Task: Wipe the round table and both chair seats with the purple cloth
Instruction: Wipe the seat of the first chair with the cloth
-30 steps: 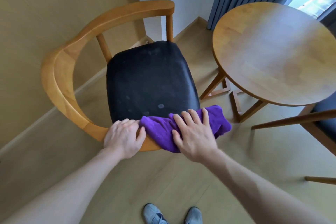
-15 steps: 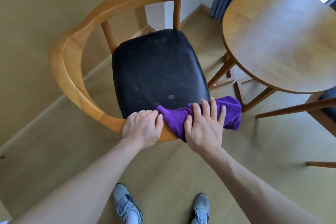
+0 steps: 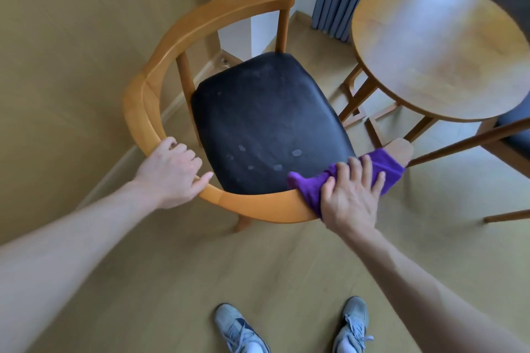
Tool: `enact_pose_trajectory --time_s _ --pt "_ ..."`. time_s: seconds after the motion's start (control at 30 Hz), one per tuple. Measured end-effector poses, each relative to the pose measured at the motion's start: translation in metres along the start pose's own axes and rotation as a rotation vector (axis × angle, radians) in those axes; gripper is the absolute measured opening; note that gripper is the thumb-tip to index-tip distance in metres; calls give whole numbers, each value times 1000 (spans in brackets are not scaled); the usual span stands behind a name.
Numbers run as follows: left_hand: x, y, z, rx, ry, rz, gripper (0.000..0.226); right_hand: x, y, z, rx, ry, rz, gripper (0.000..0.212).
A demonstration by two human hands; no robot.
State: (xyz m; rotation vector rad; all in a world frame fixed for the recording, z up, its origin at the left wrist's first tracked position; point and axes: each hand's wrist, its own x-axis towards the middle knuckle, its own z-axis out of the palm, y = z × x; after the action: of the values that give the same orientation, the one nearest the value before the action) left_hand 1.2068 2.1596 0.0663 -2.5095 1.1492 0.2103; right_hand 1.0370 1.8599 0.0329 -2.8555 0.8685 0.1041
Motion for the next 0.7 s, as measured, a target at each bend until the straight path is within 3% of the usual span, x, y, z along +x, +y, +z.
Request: enact_pose_trajectory --time_s 0.27,0.37,0.47,0.6,0.7 --pt "10 2 27 -49 268 6 52 -54 -117 29 -3 26 -147 28" --pt "10 6 26 -83 274 -2 48 -54 -101 29 -16 -19 -392 36" --pt "9 6 28 -108 309 8 48 -31 -44 18 -55 -45 -591 41" --pt "8 5 28 -116 310 -7 49 7 22 1 -113 -31 -430 37" --pt "10 5 27 -95 300 -15 49 -2 8 6 -40 18 -156 37"
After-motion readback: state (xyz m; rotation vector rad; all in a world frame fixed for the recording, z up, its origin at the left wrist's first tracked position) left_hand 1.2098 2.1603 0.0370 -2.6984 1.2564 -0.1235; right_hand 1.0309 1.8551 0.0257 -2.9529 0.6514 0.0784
